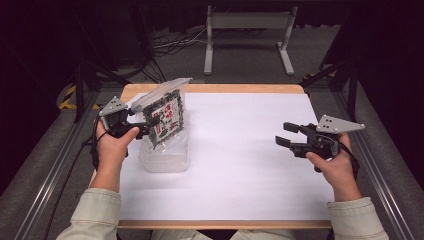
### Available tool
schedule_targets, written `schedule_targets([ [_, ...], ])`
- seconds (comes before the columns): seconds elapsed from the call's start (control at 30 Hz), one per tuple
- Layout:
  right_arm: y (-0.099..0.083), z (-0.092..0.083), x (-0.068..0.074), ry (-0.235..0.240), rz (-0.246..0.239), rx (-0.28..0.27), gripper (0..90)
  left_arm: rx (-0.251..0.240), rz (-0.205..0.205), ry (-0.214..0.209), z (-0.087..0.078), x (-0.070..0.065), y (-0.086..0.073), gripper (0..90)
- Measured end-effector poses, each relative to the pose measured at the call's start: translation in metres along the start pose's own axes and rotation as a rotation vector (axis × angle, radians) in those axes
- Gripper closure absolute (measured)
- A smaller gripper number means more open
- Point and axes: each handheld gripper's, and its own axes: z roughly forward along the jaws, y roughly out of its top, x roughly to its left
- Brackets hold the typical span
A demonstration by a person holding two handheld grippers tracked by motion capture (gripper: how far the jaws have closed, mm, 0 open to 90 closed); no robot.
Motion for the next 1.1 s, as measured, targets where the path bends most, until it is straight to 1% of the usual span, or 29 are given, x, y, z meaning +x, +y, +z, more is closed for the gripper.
schedule_targets([
  [0.07, -0.001, -0.001, -0.001, -0.003, 0.003, -0.004, 38.9, -0.006, 0.001, -0.003, -0.006, -0.001, 0.0, 8.1],
  [0.13, -0.002, -0.003, -0.002, -0.009, 0.003, -0.003, 37.9, -0.029, 0.002, -0.014, -0.015, -0.003, 0.0, 7.6],
  [0.17, -0.002, -0.003, -0.002, -0.015, 0.005, -0.005, 37.5, -0.034, 0.01, -0.015, -0.018, -0.004, 0.0, 7.3],
  [0.2, -0.002, -0.003, -0.002, -0.015, 0.005, -0.005, 37.5, -0.034, 0.01, -0.015, -0.018, -0.004, 0.0, 6.9],
  [0.27, -0.004, -0.005, -0.003, -0.021, 0.009, -0.005, 36.5, -0.053, 0.024, -0.02, -0.029, -0.009, -0.001, 6.5],
  [0.33, -0.006, -0.008, -0.004, -0.036, 0.008, -0.006, 34.9, -0.043, 0.049, -0.024, -0.04, -0.015, -0.004, 6.2],
  [0.37, -0.006, -0.008, -0.004, -0.036, 0.008, -0.006, 34.9, -0.043, 0.049, -0.024, -0.04, -0.015, -0.004, 6.1],
  [0.43, -0.008, -0.01, -0.005, -0.044, 0.006, -0.006, 33.8, -0.037, 0.064, -0.025, -0.048, -0.019, -0.008, 5.9],
  [0.5, -0.011, -0.013, -0.007, -0.057, 0.007, -0.003, 32.8, -0.041, 0.074, -0.026, -0.056, -0.022, -0.012, 5.6],
  [0.57, -0.015, -0.015, -0.008, -0.068, 0.013, 0.002, 31.9, -0.052, 0.075, -0.015, -0.064, -0.026, -0.017, 5.4],
  [0.6, -0.017, -0.016, -0.009, -0.076, 0.013, 0.008, 31.6, -0.059, 0.058, 0.004, -0.069, -0.028, -0.022, 5.4],
  [0.67, -0.024, -0.02, -0.01, -0.087, 0.013, 0.021, 31.1, -0.065, 0.048, 0.002, -0.073, -0.03, -0.029, 5.4],
  [0.7, -0.026, -0.021, -0.011, -0.09, 0.014, 0.026, 31.0, -0.064, 0.043, -0.001, -0.076, -0.032, -0.035, 5.4],
  [0.77, -0.034, -0.026, -0.013, -0.106, 0.019, 0.036, 31.0, -0.056, 0.043, -0.002, -0.079, -0.034, -0.044, 5.2],
  [0.83, -0.04, -0.03, -0.015, -0.11, 0.028, 0.039, 30.8, -0.045, 0.042, -0.004, -0.082, -0.036, -0.053, 5.0],
  [0.9, -0.047, -0.033, -0.015, -0.116, 0.033, 0.041, 30.7, -0.043, 0.034, -0.003, -0.083, -0.037, -0.061, 4.5],
  [0.97, -0.052, -0.035, -0.016, -0.121, 0.039, 0.043, 30.7, -0.044, 0.024, 0.0, -0.083, -0.04, -0.073, 4.2],
  [1.1, -0.065, -0.038, -0.016, -0.124, 0.061, 0.035, 30.3, -0.025, 0.007, -0.011, -0.081, -0.043, -0.098, 3.7],
])
